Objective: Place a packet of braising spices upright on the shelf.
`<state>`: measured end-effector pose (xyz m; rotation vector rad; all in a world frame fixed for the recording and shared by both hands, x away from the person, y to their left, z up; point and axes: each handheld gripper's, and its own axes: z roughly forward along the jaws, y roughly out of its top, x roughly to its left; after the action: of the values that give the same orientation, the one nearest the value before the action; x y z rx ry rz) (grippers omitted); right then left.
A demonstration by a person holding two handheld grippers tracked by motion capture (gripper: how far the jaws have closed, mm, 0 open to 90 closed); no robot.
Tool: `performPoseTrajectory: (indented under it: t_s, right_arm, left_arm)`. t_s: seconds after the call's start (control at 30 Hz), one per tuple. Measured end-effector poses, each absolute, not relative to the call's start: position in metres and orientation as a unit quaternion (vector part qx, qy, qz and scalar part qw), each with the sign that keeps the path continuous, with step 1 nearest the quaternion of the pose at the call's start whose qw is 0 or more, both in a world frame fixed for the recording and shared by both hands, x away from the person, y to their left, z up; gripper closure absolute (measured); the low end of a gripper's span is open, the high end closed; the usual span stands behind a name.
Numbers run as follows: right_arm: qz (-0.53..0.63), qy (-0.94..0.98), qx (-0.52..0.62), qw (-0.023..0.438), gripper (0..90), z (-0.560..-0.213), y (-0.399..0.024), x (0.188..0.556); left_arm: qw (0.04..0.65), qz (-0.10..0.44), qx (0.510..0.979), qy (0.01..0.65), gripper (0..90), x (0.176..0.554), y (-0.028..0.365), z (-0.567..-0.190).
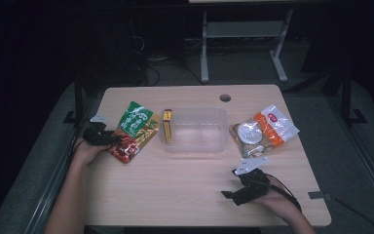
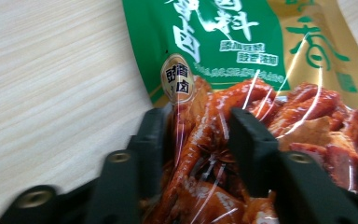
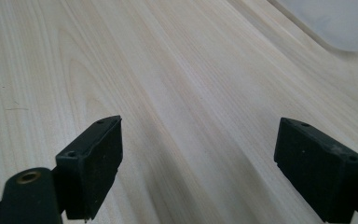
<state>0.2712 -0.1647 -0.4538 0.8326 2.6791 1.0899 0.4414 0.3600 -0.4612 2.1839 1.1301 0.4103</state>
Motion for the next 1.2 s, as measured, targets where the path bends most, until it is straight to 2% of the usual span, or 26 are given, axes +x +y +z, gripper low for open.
performPoseTrajectory:
  t_s: [0.07, 0.2, 0.47, 0.53, 0.77, 1.2]
  right_arm:
    - [0.362, 0.889, 0.274, 0.064, 16.0, -0.454, -0.164, 0.271]
    - [0.362, 0.888, 0.277, 0.054, 15.9, -0.454, -0.164, 0.271]
    - [0.364, 0.891, 0.268, 0.037, 12.7, -0.454, -0.163, 0.272]
    - [0.359, 0.894, 0.265, 0.033, 10.3, -0.454, -0.162, 0.272]
    - [0.34, 0.903, 0.259, 0.032, 10.3, -0.458, -0.159, 0.273]
    - [0.343, 0.899, 0.268, 0.043, 10.6, -0.457, -0.166, 0.276]
  left_arm:
    - [0.321, 0.155, 0.829, 0.432, 71.3, 0.441, 0.359, -0.461]
    - [0.327, 0.146, 0.826, 0.436, 80.2, 0.442, 0.363, -0.462]
    - [0.346, 0.128, 0.811, 0.453, 87.7, 0.444, 0.368, -0.462]
    - [0.347, 0.125, 0.81, 0.456, 88.8, 0.444, 0.368, -0.462]
    - [0.353, 0.122, 0.804, 0.462, 89.6, 0.442, 0.37, -0.457]
    - [0.383, 0.124, 0.795, 0.453, 89.8, 0.419, 0.385, -0.426]
